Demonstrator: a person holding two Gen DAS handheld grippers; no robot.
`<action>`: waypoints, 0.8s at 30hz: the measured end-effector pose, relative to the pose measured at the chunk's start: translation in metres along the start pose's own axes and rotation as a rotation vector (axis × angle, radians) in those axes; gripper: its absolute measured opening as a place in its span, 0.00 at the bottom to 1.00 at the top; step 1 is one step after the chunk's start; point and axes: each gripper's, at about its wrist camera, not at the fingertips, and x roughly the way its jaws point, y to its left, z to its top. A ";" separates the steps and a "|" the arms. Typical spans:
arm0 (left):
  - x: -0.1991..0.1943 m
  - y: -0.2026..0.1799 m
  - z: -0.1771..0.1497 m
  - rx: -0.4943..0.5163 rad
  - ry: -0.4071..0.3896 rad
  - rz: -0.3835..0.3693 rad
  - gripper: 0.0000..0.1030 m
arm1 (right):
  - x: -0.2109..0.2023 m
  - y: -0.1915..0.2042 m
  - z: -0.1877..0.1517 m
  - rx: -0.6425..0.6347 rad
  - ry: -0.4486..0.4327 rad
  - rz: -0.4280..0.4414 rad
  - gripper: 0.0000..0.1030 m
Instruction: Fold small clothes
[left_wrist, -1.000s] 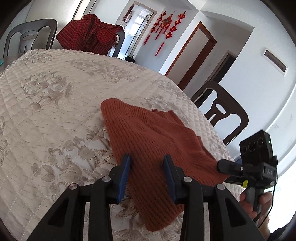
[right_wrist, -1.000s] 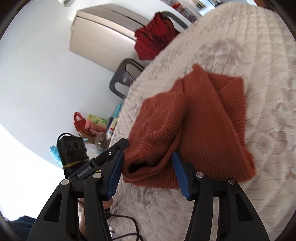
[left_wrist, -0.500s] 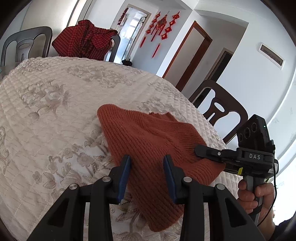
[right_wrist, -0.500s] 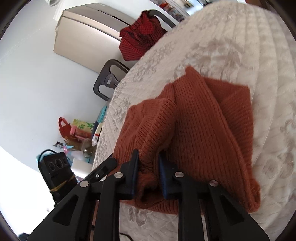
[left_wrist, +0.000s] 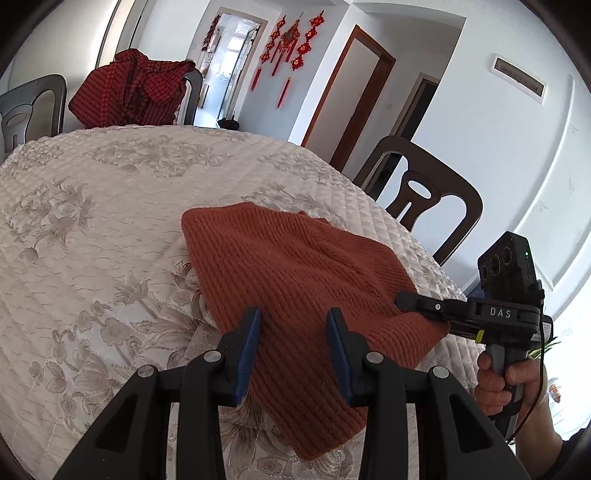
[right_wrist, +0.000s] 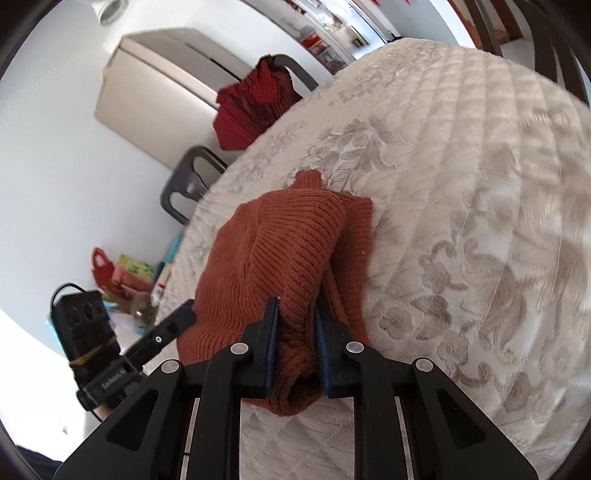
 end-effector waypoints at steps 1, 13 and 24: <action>0.000 0.000 0.000 -0.001 0.002 0.003 0.38 | -0.001 0.001 0.002 -0.010 -0.005 -0.005 0.18; -0.028 -0.017 -0.005 0.030 -0.022 0.019 0.38 | -0.029 0.023 0.008 -0.131 -0.073 -0.075 0.19; -0.010 -0.034 -0.024 0.093 0.044 0.005 0.38 | -0.009 0.047 -0.024 -0.396 0.040 -0.188 0.11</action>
